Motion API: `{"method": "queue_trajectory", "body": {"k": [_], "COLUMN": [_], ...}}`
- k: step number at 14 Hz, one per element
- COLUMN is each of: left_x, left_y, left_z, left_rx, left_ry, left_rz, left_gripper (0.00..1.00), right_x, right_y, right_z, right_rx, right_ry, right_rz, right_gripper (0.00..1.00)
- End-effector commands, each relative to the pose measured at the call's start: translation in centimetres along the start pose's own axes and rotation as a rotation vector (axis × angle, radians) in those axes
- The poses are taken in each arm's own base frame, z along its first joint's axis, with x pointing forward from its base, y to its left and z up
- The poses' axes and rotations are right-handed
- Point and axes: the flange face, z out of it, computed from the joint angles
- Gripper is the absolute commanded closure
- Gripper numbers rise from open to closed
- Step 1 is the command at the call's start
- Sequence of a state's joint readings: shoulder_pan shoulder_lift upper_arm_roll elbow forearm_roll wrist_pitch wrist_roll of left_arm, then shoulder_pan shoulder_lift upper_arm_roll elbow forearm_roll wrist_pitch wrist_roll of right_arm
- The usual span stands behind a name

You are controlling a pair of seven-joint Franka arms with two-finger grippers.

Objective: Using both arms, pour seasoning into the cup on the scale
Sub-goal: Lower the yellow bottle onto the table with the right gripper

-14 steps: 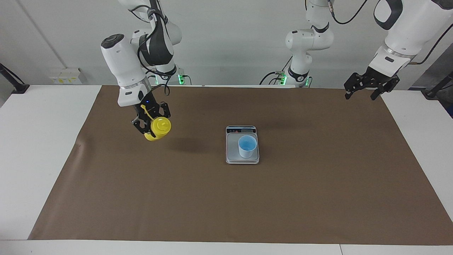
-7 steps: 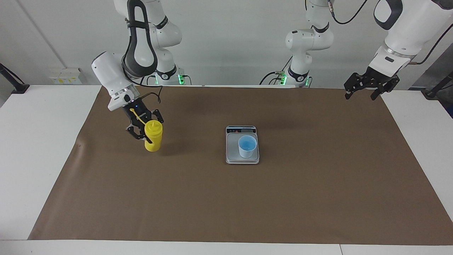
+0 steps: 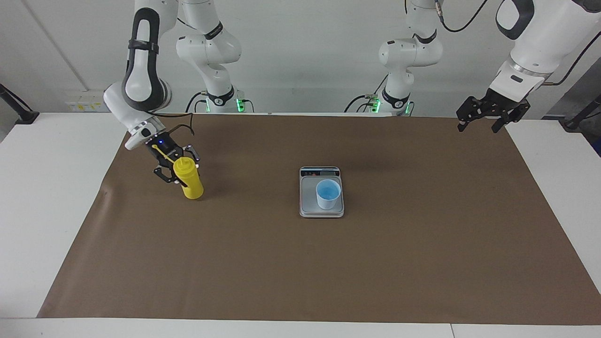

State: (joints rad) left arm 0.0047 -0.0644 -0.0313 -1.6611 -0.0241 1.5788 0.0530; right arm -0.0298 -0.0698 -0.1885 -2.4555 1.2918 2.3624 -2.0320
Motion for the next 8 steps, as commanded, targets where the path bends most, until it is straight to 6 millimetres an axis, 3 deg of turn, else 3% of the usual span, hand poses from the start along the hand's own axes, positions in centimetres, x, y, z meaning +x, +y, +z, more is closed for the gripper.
{"method": "queue_trajectory", "body": {"k": [1, 3, 4, 5, 8], "left_x": [-0.6, -0.56, -0.56, -0.61, -0.6], "left_y": [-0.19, -0.2, -0.28, -0.28, -0.19], "left_z": [-0.34, -0.19, -0.26, -0.35, -0.34], "left_rx": [-0.002, -0.002, -0.002, -0.002, -0.002], "left_ry": [-0.003, -0.006, -0.005, -0.003, -0.003], "left_rz": [0.009, 0.009, 0.008, 0.008, 0.009], "left_gripper": [0.0, 0.0, 0.0, 0.0, 0.0], "right_x": [-1.12, -1.27, -1.36, -1.6, -2.0], "right_y": [-0.41, -0.37, -0.27, -0.05, 0.27], "right_z": [-0.59, -0.67, -0.8, -1.1, -1.49], "right_rx": [0.002, -0.004, -0.009, -0.018, -0.031], "right_ry": [0.045, 0.047, 0.046, 0.046, 0.042], "right_rz": [0.003, -0.003, -0.012, -0.01, -0.024], "right_gripper": [1.0, 1.0, 0.83, 0.04, 0.0]}}
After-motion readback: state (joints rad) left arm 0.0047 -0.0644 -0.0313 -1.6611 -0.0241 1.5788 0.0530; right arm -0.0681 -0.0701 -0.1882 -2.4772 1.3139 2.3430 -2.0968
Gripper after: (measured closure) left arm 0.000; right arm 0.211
